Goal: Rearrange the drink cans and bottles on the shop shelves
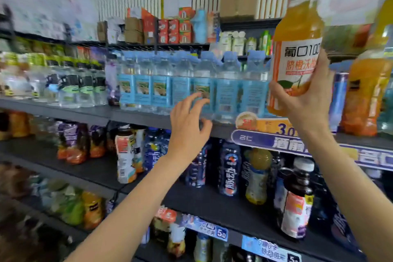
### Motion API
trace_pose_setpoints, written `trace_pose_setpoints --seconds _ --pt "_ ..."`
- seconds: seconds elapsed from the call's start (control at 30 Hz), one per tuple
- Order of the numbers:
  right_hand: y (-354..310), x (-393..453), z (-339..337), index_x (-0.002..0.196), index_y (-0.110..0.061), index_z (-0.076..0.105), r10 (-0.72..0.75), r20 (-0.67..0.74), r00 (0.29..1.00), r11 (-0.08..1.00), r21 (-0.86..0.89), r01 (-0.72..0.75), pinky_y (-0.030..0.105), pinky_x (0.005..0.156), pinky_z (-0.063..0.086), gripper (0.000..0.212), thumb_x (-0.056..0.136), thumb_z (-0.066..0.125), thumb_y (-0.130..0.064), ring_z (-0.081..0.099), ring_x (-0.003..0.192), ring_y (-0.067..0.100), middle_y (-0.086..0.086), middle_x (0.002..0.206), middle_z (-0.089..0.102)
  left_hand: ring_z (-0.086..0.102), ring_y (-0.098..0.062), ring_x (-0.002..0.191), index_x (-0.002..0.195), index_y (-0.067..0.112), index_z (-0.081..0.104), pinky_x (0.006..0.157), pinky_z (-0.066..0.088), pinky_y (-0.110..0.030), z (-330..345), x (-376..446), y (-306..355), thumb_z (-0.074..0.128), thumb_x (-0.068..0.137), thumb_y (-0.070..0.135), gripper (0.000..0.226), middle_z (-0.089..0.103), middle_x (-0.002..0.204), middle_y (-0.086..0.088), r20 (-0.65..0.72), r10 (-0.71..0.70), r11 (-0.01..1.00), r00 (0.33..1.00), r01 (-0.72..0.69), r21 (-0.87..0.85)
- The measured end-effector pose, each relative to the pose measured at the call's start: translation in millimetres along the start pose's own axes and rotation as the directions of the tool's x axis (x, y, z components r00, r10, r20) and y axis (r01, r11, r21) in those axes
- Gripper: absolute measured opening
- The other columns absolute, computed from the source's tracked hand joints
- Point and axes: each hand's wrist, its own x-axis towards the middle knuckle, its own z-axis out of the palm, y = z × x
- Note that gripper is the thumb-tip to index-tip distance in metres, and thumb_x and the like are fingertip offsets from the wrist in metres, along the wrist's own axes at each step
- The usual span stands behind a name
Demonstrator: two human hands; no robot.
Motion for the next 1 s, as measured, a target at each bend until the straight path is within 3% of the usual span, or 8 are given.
trace_pose_setpoints --seconds 0.13,0.23,0.3,0.4,0.57,0.77,0.83,1.0 --pt "-48 -22 79 0.142 -0.011 0.030 -0.018 0.041 0.999 0.989 0.145 0.012 0.002 0.078 0.027 0.084 0.072 0.072 -0.032 0.032 0.097 0.003 0.014 0.118 0.043 0.035 -0.018 0.127 0.127 0.018 0.050 0.107 0.017 -0.035 -74 -11 -74 0.052 0.091 0.014 0.037 0.038 0.139 0.002 -0.028 -0.089 0.989 0.996 0.092 0.115" --pt "-89 -48 152 0.142 -0.012 0.031 -0.022 0.061 0.998 0.960 0.279 0.004 0.012 0.091 0.036 0.084 0.072 0.072 -0.034 0.045 0.111 0.018 0.012 0.125 0.046 0.052 -0.015 0.097 0.128 0.018 0.048 0.089 0.038 -0.035 -137 -24 -138 0.051 0.092 0.014 0.036 0.039 0.132 0.003 -0.027 -0.151 0.983 0.988 0.153 0.097" --pt "-124 -74 206 0.143 -0.014 0.027 0.011 0.068 0.998 0.931 0.363 -0.035 0.015 0.099 0.037 0.086 0.074 0.074 -0.031 0.043 0.118 0.018 0.011 0.130 0.044 0.050 -0.015 0.103 0.128 0.019 0.046 0.079 0.040 -0.028 -179 -33 -182 0.049 0.092 0.014 0.036 0.040 0.126 0.002 -0.020 -0.207 0.973 0.978 0.208 0.099" --pt "-186 -119 289 0.145 -0.018 0.021 0.047 0.035 0.998 0.882 0.468 -0.058 0.032 0.105 0.037 0.089 0.075 0.073 -0.035 0.037 0.127 0.016 0.000 0.134 0.038 0.042 -0.019 0.116 0.130 0.015 0.043 0.091 0.037 -0.028 -237 -46 -253 0.050 0.092 0.015 0.039 0.042 0.125 -0.003 0.004 -0.276 0.942 0.961 0.269 0.200" --pt "-274 -163 406 0.144 -0.005 0.022 0.017 0.068 0.998 0.873 0.486 -0.048 -0.009 0.089 0.016 0.091 0.074 0.078 -0.018 0.029 0.102 -0.019 0.012 0.124 0.036 0.049 -0.014 0.111 0.131 0.016 0.041 0.088 0.040 -0.026 -327 -56 -351 0.051 0.092 0.016 0.040 0.046 0.127 0.000 0.056 -0.379 0.905 0.924 0.357 0.231" --pt "-352 -175 539 0.146 -0.011 0.020 0.087 0.158 0.984 0.819 0.550 -0.160 -0.010 0.074 0.025 0.092 0.074 0.077 -0.014 0.033 0.091 -0.004 0.013 0.120 0.033 0.048 -0.019 0.113 0.130 0.014 0.043 0.087 0.040 -0.028 -413 -54 -464 0.053 0.092 0.018 0.040 0.051 0.122 -0.002 -0.042 -0.401 0.845 0.915 0.388 0.368" --pt "-367 -184 587 0.147 -0.016 0.018 0.116 0.194 0.974 0.789 0.578 -0.209 -0.009 0.071 0.027 0.093 0.075 0.076 -0.017 0.038 0.088 -0.010 0.007 0.119 0.031 0.047 -0.023 0.116 0.129 0.011 0.044 0.091 0.041 -0.033 -430 -52 -509 0.054 0.091 0.019 0.040 0.051 0.124 -0.006 -0.069 -0.426 0.817 0.902 0.416 0.399" --pt "-386 -199 715 0.148 -0.015 0.016 0.067 0.294 0.953 0.807 0.545 -0.225 -0.015 0.074 0.011 0.091 0.078 0.074 -0.021 0.021 0.087 -0.019 0.003 0.129 0.033 0.045 -0.024 0.119 0.128 0.010 0.044 0.098 0.038 -0.036 -461 -18 -620 0.053 0.090 0.016 0.040 0.049 0.127 -0.008 -0.062 -0.440 0.809 0.896 0.425 0.406"
